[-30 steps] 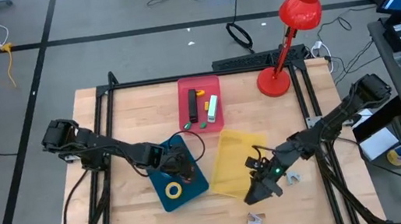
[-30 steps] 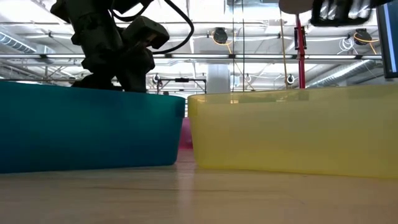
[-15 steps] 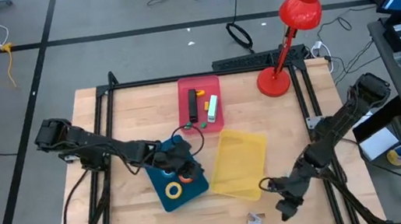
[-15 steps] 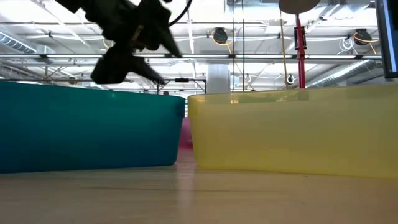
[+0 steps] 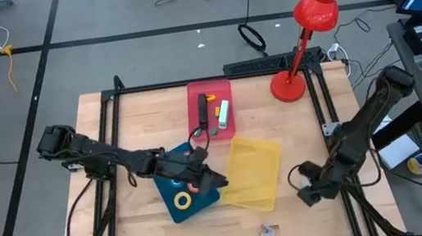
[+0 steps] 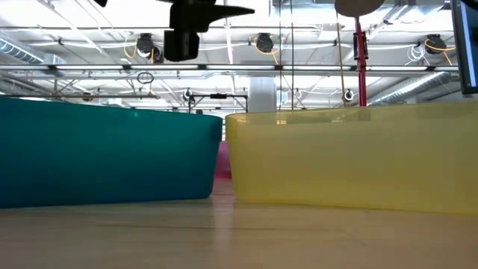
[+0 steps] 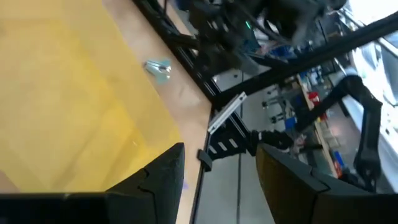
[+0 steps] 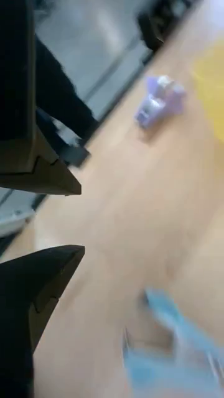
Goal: Pick and place Stapler, Stapler remover, tape
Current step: Put the blue staple remover into the yellow bin
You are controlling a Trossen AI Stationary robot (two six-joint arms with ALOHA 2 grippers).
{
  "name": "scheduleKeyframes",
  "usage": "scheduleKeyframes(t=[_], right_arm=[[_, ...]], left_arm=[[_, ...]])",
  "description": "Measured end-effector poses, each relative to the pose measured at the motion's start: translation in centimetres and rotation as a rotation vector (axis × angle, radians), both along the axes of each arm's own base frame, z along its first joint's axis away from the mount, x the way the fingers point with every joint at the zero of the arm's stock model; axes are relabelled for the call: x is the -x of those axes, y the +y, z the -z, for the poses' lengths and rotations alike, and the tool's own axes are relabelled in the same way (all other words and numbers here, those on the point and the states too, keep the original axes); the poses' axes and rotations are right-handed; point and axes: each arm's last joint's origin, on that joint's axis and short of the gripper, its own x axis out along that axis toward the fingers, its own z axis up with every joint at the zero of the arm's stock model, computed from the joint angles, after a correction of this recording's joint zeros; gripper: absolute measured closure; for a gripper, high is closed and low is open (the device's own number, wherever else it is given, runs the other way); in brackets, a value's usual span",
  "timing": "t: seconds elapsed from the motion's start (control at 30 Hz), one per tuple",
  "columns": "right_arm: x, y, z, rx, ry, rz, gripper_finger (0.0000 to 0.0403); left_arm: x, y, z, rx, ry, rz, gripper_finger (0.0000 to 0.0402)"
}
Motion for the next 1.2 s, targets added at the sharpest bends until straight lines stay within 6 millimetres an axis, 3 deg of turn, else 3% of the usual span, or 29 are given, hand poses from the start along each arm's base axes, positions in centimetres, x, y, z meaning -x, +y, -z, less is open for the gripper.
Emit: scheduleKeyframes(t=[0.33,0.63,1.0,1.2], right_arm=[[1.3,-1.4,-0.1,0.102,0.028,-0.056,0.0268],[2.0,-2.4,2.8,0.135,0.123,0.023,0.0268],[2.4,-2.8,5.3,0.107,0.108,0.044,0.0269],[2.6,-3.0,5.7,0.114,0.117,0.047,0.0309]], left_arm=[[0.3,-1.3,-0.2,-0.162,-0.068,0.078,0.0204],[0.4,-1.6,-0.3,-0.244,-0.109,0.106,0.0204],[0.4,-1.5,-0.3,-0.243,-0.109,0.104,0.0204],[0.4,-1.5,-0.3,-0.243,-0.109,0.104,0.0204]])
